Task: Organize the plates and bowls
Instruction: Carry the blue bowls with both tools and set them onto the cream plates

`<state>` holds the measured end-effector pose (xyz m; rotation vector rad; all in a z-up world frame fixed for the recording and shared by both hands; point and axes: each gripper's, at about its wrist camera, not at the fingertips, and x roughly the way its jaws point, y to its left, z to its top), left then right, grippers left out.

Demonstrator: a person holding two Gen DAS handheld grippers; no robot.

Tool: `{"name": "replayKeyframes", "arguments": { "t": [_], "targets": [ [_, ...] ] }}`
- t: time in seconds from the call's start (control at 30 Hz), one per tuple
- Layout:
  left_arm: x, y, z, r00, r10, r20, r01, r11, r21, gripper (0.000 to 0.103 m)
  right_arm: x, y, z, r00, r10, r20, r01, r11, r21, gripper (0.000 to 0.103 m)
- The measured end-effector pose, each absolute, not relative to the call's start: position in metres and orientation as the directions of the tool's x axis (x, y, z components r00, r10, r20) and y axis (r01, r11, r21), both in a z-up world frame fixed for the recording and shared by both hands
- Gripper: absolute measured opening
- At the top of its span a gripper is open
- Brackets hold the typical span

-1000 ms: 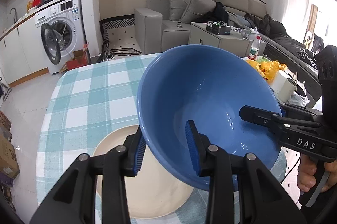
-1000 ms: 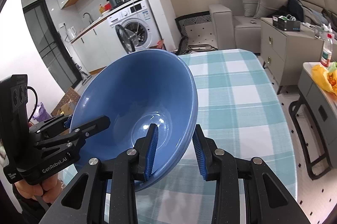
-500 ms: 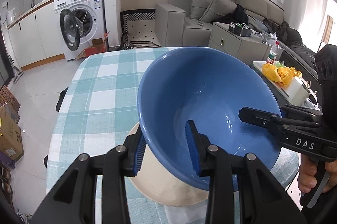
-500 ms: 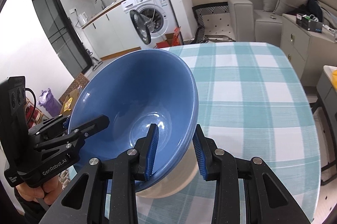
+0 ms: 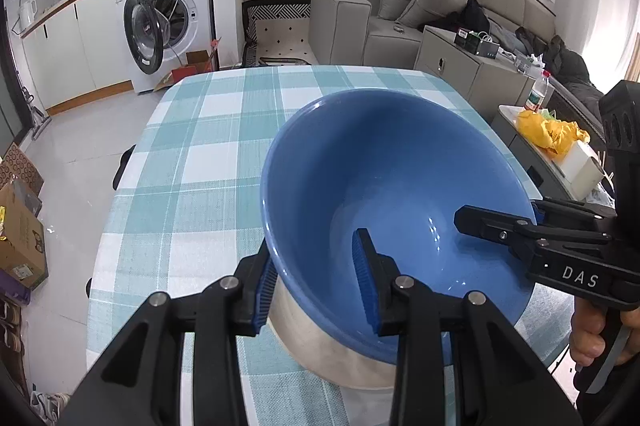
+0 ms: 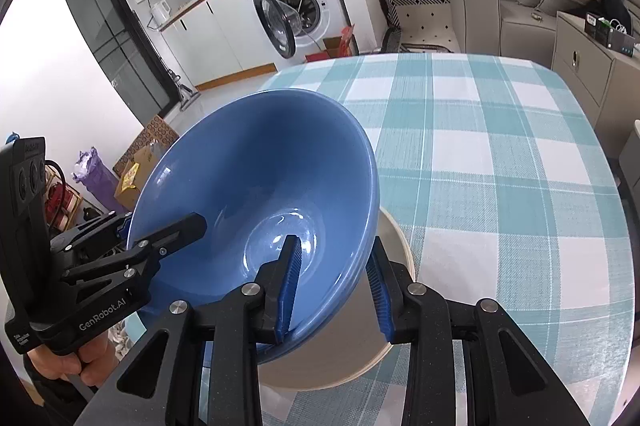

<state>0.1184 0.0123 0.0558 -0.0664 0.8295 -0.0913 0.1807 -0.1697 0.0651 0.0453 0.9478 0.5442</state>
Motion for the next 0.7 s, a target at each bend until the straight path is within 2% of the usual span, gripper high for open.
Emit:
{"name": "replayKeyframes", "arguments": {
  "t": [0.33,0.7],
  "targets": [
    [0.128,0.014,0.040,0.638,-0.105,-0.763,0.047,0.994,-0.097,0.035,0.194,-0.167,0.045,0.429,0.448,-0.784,-0.417,0.869,0.268,0.034],
    [0.137,0.016,0.039,0.645,-0.120,-0.755,0.052,0.992,-0.114,0.035,0.208,-0.168,0.038,0.420,0.449,-0.789,-0.405,0.870,0.280,0.034]
  ]
}}
